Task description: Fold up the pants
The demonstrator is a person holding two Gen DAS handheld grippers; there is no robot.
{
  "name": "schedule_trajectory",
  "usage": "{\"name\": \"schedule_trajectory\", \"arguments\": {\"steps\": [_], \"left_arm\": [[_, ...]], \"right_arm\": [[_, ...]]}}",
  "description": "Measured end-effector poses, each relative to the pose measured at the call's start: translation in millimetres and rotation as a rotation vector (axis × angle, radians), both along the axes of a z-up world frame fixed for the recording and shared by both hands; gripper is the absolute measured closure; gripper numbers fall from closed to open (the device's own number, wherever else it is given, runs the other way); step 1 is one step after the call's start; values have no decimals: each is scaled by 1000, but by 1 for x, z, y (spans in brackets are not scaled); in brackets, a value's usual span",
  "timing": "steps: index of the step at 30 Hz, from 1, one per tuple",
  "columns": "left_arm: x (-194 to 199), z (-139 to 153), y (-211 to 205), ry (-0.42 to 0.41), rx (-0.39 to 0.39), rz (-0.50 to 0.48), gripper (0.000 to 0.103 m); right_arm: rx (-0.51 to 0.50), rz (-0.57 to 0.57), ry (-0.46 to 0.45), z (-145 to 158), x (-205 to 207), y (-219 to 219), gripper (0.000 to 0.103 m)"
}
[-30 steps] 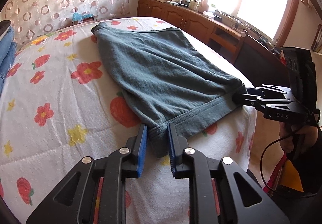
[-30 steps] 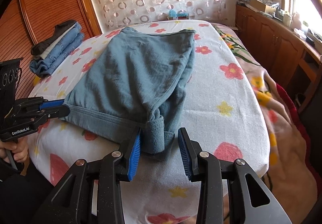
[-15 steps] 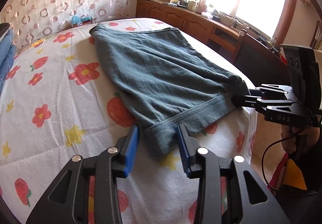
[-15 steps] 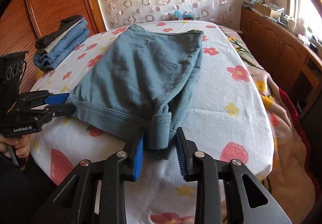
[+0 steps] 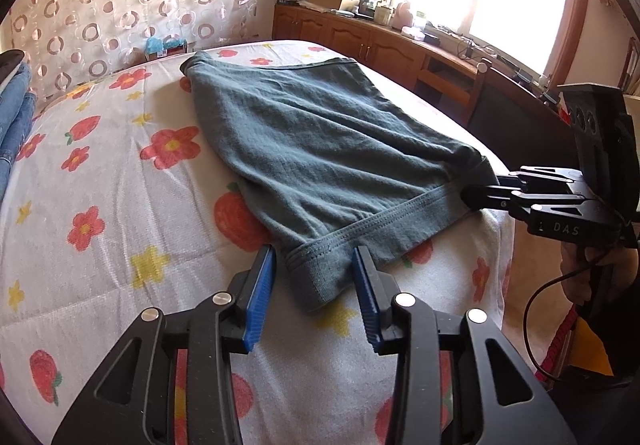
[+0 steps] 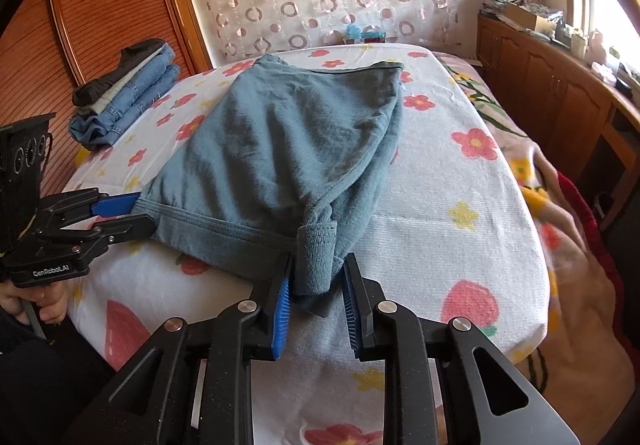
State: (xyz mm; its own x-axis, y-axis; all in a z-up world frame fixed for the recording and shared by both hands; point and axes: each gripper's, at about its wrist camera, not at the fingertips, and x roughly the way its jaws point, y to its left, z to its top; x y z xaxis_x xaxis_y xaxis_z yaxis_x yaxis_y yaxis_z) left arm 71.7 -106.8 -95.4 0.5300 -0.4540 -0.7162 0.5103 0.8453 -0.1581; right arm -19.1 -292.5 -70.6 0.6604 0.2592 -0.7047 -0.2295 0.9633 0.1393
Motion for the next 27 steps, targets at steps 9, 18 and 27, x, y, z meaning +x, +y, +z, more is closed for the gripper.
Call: {"name": "schedule_trajectory", "arguments": {"steps": [9,18,27], "left_arm": [[0,-1,2,-5,-14,7,63],[2,2,5,18,-60,11,85],[-10,48,12,-90,-99,14,91]], "right_arm": [[9,-11,-18,0,6,3,67],[71,0,-24,-2,5,-6,84],[101,33,-126,31,-7,-7,88]]}}
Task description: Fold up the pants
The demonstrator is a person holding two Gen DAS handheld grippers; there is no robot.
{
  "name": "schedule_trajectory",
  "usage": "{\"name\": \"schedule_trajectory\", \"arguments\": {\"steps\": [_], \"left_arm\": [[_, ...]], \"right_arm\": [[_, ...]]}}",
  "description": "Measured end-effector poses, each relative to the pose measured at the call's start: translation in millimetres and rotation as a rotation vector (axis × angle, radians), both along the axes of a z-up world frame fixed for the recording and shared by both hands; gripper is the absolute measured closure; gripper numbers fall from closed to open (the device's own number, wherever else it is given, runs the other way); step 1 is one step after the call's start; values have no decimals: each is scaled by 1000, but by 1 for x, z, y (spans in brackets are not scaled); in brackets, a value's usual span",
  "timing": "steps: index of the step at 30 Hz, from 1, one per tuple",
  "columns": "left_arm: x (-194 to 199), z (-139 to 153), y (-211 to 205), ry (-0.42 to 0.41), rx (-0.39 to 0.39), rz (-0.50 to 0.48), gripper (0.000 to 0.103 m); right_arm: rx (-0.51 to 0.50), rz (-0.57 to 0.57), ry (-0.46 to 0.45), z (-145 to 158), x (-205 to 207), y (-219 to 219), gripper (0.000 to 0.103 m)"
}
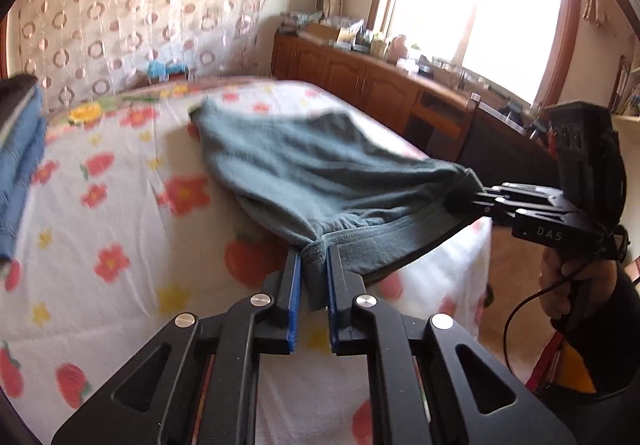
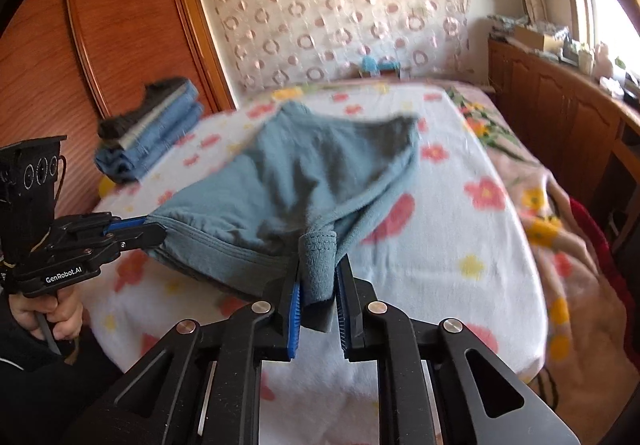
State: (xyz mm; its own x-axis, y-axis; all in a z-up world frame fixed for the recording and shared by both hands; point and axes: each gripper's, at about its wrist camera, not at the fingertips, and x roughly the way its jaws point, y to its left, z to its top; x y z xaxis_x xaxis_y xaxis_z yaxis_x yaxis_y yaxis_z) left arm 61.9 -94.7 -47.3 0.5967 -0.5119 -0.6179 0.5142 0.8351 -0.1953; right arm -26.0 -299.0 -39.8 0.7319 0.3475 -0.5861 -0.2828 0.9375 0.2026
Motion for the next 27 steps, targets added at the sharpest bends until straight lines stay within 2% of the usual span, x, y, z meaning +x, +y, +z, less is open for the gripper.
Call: {"name": "schedule_trajectory", "arguments": {"steps": [11,17,21,24,25,27], "left_arm": [[6,114,22,-230,-21,10,92],[-1,164,41,-333,-30,50,92],[8,173,56,-355,-31,89,92],[23,166,65,-357,-17,129,92],[36,160,66,-370,29,150,92],[63,150,72,-344,48,171,92]], "right_arm": [[6,40,-223,91,-9,5,88],[10,72,-349,146,-23,13,88],[-2,99,-400,166,-21,24,88],[-10,120,-394,164,2,32,88],[-14,127,-386,162,11,35,88],[-38,139,-363,153,40,42,88]]}}
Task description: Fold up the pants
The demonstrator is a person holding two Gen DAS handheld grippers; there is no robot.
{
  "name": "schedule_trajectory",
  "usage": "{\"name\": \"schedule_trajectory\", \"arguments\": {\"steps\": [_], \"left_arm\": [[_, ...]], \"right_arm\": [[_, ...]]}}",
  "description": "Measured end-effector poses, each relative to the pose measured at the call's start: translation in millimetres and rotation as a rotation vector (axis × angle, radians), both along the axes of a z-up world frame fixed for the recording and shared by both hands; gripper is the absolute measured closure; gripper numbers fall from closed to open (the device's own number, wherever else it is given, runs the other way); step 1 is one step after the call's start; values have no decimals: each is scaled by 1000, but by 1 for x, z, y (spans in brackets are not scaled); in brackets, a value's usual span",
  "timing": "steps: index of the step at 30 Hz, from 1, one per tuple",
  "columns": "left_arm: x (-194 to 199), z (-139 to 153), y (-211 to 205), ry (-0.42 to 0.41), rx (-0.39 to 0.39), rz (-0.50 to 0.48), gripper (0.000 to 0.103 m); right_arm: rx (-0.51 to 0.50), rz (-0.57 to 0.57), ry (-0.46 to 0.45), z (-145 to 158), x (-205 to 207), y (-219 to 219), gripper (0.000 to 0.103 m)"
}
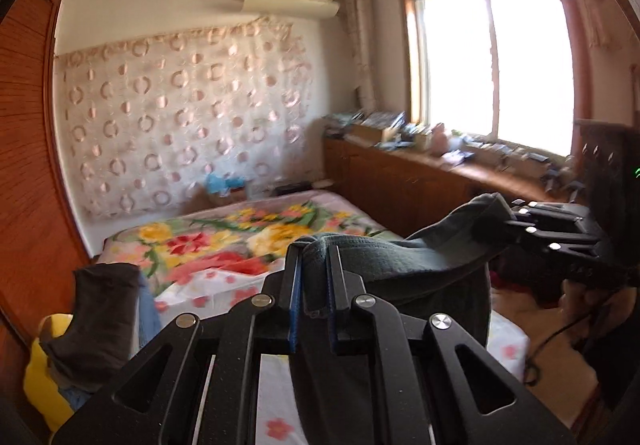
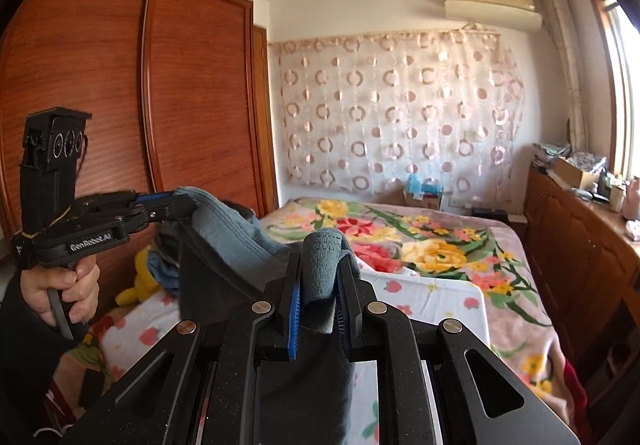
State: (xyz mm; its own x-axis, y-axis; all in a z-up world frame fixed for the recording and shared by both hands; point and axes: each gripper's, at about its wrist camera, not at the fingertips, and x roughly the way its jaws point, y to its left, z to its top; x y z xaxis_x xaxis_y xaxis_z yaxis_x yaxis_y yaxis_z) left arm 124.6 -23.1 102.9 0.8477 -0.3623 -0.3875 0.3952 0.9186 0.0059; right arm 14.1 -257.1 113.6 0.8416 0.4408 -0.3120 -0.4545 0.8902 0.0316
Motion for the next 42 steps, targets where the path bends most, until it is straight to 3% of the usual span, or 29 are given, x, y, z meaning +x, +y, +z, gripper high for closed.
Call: {"name": "schedule_trajectory", "arguments": {"steps": [3,6,11,13,16,20,25,31,42], "left_arm": [[44,-3,10,15,17,31,92],[76,12,14,3,21,57,92],[81,33,9,-51,65,65,92],[81,21,10,-29,74,66,92],[80,-21,10,50,117,65,92],[64,-71,10,144,136,60,92],[35,-119,12,249,162,38,92],[2,-142,7,309,117,33,92],[-26,-166,12,357,71,61,91]], "right_arm": [[-41,-15,19,1,51,8,89],[-36,-40,13,18,98,22,89],[-8,-71,-16,52,136,38,89],[-1,-71,-1,44,140,43,89],[-28,-62,39,11,134,48,89],[-67,-37,165,-41,130,62,89],[-125,11,265,-75,112,79,89],[-94,42,357,-86,103,75,89],[-51,49,419,-103,98,55,89]]}}
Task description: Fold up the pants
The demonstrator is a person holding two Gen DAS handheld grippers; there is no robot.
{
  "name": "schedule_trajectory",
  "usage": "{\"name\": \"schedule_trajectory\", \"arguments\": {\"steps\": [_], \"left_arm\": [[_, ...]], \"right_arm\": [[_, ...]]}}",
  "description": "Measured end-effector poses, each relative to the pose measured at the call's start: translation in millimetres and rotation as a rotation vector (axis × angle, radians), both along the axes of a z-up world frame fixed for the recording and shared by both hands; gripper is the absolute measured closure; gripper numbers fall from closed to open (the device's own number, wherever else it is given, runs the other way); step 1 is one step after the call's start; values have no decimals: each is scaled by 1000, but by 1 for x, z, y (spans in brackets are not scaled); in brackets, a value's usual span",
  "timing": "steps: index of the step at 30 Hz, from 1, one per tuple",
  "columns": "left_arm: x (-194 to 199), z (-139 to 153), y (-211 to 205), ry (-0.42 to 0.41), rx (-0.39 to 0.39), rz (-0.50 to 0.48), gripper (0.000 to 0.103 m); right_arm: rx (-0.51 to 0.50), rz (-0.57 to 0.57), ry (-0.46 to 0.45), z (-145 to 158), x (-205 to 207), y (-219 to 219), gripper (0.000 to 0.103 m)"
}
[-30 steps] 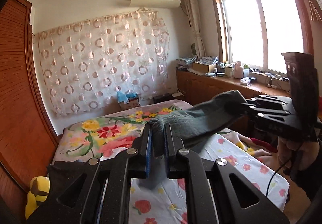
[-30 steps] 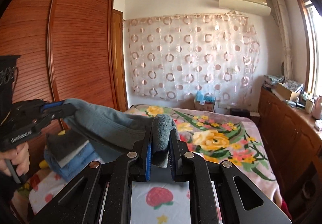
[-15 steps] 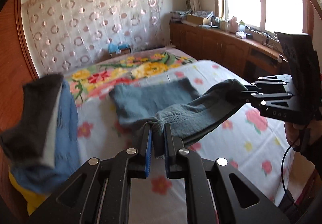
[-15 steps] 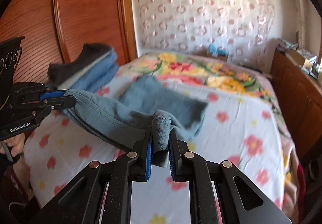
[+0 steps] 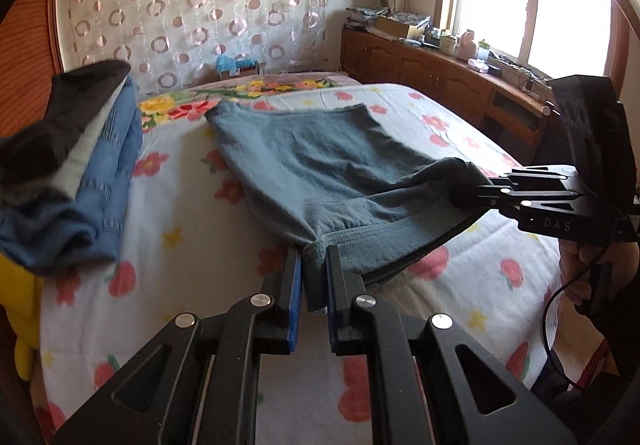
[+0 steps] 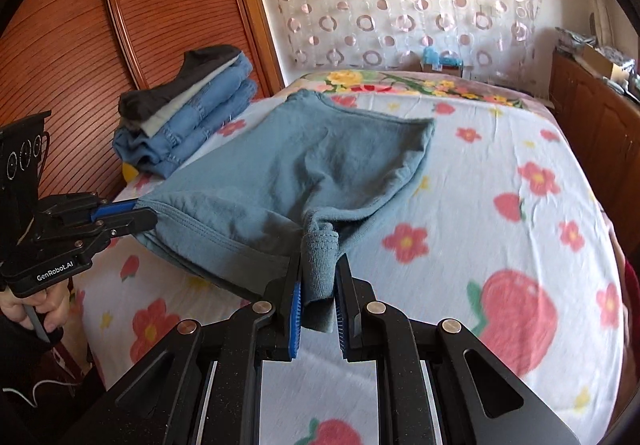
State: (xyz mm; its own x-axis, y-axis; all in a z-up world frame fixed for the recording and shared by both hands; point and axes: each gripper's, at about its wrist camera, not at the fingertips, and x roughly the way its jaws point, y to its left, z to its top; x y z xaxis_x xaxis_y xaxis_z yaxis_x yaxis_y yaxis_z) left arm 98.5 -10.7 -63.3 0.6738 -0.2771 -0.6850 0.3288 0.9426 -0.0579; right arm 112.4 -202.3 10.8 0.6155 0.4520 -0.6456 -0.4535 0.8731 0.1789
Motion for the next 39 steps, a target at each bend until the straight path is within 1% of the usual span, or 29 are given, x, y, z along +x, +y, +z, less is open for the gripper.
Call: {"name": "schedule_trajectory", "arguments": {"steps": [7,10,15,18,20,21,22,23,24,25,26,28,33,35,36,37,38,39], "left_arm": [[-3,-18,0,34,-4,20,90],[-2,-25,-2,46,20,32,89],[-1,-33,-1,64,13,54,86],[-1,-34,1,74,0,60,82],[1,-36,2,85,-11,60,74],[2,-37,3,91,-18,61,73],[2,-37,4,95,-27,63,70],[3,-37,5,97,-36,63,69],[4,-36,5,100,-46,61,65],[4,-35,6,100,-64,58,52],[5,-35,6,98,-74,56,48],[5,-34,6,98,-86,54,42],[2,-30,8,57,-93,99,42],[2,-30,9,64,-112,88,57],[2,-31,10,71,-116,86,61],[2,-32,10,76,-118,86,71],[3,-35,11,87,-118,84,75],[3,-36,11,90,-114,89,75]], "right_arm": [[-12,-13,21,-10,3,6,89],[-10,-19,36,-15,8,6,89],[-2,-27,16,-14,9,10,88],[-3,-31,5,-15,12,13,87],[3,-31,7,-15,14,14,87],[7,-32,9,-17,14,13,87],[9,-32,9,-19,14,12,87],[8,-32,7,-19,14,13,87],[5,-32,4,-21,13,13,87],[1,-32,0,-24,10,12,87],[-5,-33,-4,-24,10,14,87],[-12,-32,-11,-28,5,10,87],[-12,-31,-13,-28,4,10,87],[-10,-31,-12,-28,4,9,87],[-11,-32,-12,-28,4,10,87],[-11,-32,-12,-28,4,9,87],[-11,-31,-12,-28,4,9,87],[-10,-31,-12,-28,4,9,87]]}}
